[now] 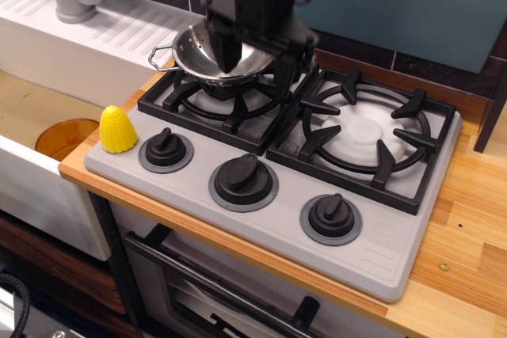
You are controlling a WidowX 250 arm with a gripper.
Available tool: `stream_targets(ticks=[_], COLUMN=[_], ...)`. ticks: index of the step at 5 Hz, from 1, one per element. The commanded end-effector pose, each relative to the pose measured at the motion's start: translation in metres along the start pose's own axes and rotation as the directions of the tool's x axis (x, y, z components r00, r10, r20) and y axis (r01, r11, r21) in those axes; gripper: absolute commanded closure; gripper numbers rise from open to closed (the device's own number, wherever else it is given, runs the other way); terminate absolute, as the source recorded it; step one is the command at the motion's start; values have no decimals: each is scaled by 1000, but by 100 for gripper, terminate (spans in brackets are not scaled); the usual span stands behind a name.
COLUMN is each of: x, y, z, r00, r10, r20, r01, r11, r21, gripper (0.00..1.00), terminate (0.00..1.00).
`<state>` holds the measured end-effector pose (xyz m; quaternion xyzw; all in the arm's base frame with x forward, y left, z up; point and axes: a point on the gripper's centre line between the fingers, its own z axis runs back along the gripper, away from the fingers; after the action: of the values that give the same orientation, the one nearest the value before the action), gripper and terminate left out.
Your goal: End effector transition from pot or pan to object
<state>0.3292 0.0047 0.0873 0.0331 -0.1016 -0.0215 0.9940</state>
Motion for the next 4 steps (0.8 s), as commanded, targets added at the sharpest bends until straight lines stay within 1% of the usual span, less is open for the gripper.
stream_targets(ticks=[1, 2, 3, 4], x=[12, 2, -13, -23], y=[10, 43, 72, 80], z=[25, 30, 24, 17], r00=[997, 995, 988, 986], r10=[-11, -80, -127, -127], r20=[72, 66, 89, 107], r01=[11, 80, 126, 125], r11=[1000, 997, 992, 992], r21=[-6, 0, 21, 27], gripper=[0, 0, 0, 0], terminate=[0, 0, 0, 0])
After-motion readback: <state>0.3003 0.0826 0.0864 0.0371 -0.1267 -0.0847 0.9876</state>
